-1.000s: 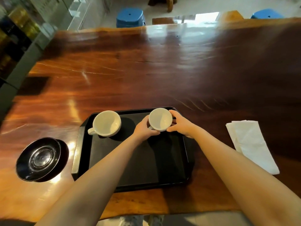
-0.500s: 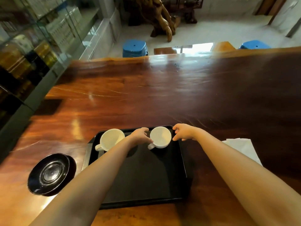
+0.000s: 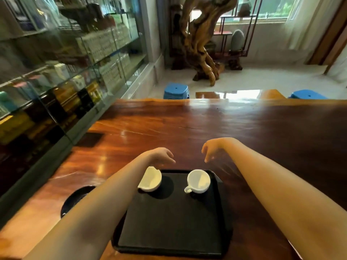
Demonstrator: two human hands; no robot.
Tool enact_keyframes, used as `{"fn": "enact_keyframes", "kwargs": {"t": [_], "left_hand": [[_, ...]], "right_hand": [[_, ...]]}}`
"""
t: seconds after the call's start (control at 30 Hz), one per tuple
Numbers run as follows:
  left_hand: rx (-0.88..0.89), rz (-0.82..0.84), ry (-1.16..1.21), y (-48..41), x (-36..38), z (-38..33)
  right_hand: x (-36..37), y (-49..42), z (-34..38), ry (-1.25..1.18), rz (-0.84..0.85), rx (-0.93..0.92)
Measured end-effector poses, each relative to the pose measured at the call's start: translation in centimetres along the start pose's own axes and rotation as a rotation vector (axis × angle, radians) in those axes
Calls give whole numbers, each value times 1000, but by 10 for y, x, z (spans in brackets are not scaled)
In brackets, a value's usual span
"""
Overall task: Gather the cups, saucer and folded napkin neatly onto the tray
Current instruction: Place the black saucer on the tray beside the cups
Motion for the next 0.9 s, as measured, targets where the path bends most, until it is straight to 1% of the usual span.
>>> {"fn": "enact_keyframes", "kwargs": {"t": [0.17,0.27,0.47,0.53,0.6,0.73,0.9], "left_hand": [[3,-83,-8,27,-37,21],[-23,-111,0,46,-60,47],[-108,-137,69,79,-113,134],[-138,-146,85,89,-131,168],[-177,-171,117,99,-158,216],[-214,-178,159,106,-177,257],[-307,-142,212,107,-202,330]], "right_hand": [[-16,-3,48,85,-9,-56],[-20,-11,86,155,-11,-91],[-23,-34,183,246,15,-177],[-20,-45,218,264,26,-216],[-13,-66,269,266,55,-246],[-3,-81,315,327,41,-287],[21,-112,383,332,97,-303]]}}
Point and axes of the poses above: each hand's wrist, its own y-axis away from the middle knuckle, its own x-axis out of the palm, z = x × y, the point moved 4 cm from there along -y, towards the middle knuckle, and after that the axes turned 14 degrees about y, right-handed, at the moved point
